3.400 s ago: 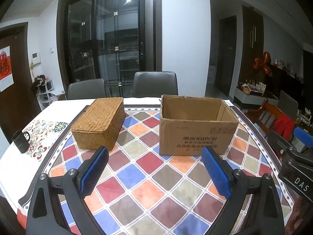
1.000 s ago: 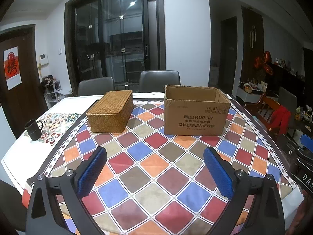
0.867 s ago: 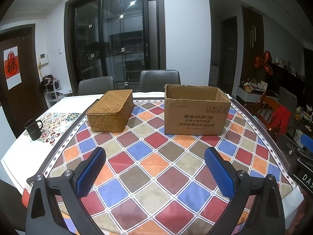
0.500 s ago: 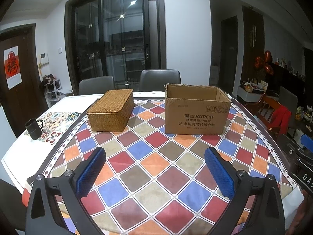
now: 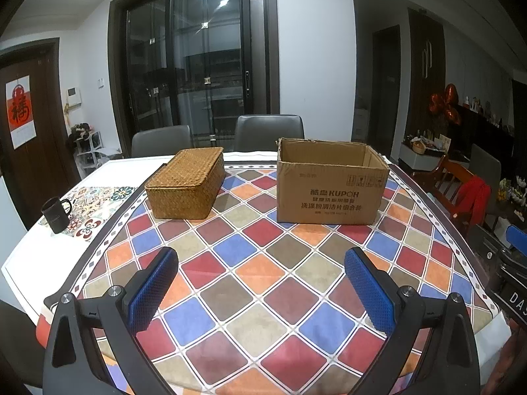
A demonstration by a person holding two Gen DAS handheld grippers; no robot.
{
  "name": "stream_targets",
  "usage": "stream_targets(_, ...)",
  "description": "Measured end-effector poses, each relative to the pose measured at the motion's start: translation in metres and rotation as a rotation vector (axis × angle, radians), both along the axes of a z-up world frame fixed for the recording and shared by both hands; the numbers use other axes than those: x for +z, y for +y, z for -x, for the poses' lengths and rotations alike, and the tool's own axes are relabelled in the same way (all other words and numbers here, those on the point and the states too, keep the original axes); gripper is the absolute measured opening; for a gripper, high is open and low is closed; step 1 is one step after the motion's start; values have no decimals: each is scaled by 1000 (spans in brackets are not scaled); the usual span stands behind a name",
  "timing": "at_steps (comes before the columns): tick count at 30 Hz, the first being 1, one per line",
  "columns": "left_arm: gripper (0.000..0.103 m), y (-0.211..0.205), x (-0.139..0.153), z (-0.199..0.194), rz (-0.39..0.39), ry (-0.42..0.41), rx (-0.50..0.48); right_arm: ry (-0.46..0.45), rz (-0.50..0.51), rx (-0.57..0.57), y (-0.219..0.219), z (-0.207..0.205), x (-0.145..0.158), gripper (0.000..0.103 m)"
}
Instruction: Organize snacks
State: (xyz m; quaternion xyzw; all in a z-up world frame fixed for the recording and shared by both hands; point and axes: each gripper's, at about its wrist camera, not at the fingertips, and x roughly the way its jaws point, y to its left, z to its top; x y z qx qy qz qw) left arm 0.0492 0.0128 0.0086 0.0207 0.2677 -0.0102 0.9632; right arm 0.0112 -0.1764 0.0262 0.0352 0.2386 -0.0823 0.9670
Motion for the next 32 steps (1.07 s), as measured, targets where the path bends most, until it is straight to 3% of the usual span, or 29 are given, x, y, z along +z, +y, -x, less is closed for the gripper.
stream_targets(32, 103, -1, -1, -1, 2, 6, -3, 6, -4, -4, -1, 0, -2, 88)
